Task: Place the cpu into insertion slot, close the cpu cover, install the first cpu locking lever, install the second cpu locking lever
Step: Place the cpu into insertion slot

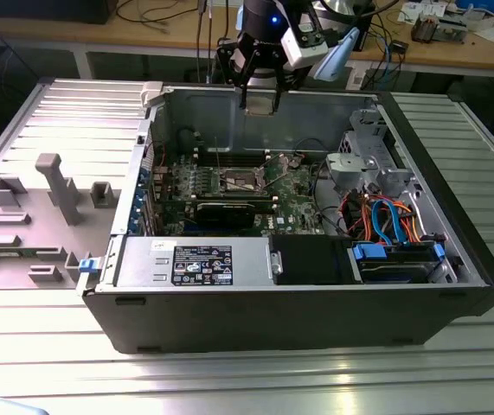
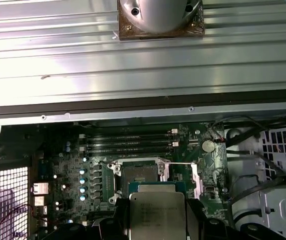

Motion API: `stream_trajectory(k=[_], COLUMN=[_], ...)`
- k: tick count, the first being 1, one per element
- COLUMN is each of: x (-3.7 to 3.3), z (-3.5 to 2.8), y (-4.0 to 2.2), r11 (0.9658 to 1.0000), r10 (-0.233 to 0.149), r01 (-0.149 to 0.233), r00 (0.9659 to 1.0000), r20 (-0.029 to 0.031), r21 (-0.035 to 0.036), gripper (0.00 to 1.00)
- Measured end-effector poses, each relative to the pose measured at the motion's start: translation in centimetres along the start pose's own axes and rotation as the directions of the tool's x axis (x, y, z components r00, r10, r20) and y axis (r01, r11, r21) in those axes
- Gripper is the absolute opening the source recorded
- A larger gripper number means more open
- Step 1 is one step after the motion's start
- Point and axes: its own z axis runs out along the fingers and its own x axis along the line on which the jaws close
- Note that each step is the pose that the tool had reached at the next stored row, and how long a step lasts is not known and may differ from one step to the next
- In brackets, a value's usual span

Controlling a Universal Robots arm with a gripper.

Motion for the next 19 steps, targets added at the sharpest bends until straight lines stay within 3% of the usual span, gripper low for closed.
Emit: stream_trajectory(k=[5, 12, 19], x=[-0.01, -0.01, -0.01], z=[0.03, 0.04, 0.16], y=[-0.02, -0.03, -0.04], r11=[0.9986, 0.9982, 0.9898], r10=[0.053, 0.06, 0.142], r01=[-0.053, -0.06, -0.142], r00=[0.9986, 0.9982, 0.9897], r20=[0.0046, 0.0054, 0.0127], r21=[0.0016, 0.0014, 0.0004], gripper=[0.55, 0.55, 0.55])
